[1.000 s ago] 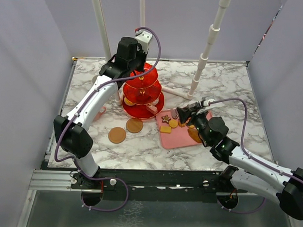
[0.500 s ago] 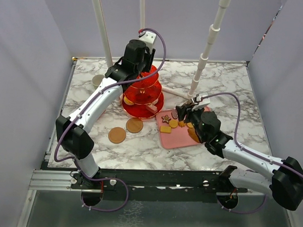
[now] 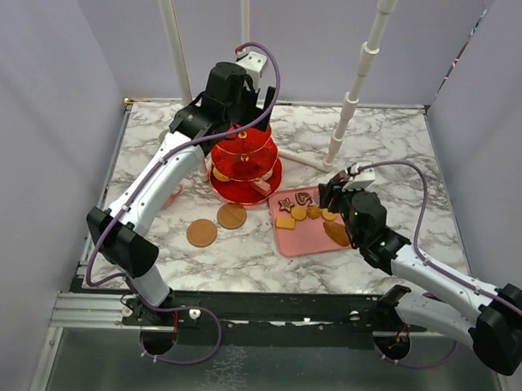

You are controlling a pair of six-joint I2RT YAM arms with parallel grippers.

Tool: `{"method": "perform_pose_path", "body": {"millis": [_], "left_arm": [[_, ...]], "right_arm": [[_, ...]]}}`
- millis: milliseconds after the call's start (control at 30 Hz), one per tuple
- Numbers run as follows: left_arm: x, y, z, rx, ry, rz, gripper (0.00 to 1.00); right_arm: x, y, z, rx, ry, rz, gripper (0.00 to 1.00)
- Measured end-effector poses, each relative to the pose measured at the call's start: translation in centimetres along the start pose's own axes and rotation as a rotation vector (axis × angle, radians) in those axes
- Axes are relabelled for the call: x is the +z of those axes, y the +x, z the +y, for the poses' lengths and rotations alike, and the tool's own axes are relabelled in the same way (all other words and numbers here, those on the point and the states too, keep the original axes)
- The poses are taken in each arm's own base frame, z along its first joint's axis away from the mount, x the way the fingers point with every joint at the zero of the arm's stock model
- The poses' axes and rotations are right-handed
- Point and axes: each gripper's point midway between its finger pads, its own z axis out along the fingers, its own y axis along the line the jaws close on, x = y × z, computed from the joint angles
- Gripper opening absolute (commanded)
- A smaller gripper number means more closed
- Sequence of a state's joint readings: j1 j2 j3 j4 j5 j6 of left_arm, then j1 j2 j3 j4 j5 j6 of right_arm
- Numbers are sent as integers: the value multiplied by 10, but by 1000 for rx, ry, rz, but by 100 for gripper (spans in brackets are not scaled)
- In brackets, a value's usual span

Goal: Serve the afternoon tea
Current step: Adjust the desert table at the center of the board.

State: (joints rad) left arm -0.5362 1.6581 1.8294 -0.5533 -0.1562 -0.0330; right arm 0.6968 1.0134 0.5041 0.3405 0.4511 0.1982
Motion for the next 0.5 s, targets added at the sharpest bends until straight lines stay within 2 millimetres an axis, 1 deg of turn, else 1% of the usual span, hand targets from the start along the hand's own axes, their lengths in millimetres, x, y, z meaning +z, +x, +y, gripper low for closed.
{"method": "perform_pose_path", "body": {"millis": [100,167,267,367,433,500], "left_arm": [[-11,3,-5,32,43,42,99],[-23,2,-5,57,70,72,99],[-41,-10,-2,80,91,83,99],[-52,-20,12,90,87,86,99],[-55,-18,26,88,73,108,99],[-55,-9,37,95,65,145,99]], "right_arm": [[-6,1,-13,7,45,9,54],[-10,3,-21,12,69,19,55],[-13,7,-29,19,102,35,55],[-12,11,-36,23,128,50,56],[-8,15,-41,22,148,60,57],[-2,22,-46,18,169,73,57]]}}
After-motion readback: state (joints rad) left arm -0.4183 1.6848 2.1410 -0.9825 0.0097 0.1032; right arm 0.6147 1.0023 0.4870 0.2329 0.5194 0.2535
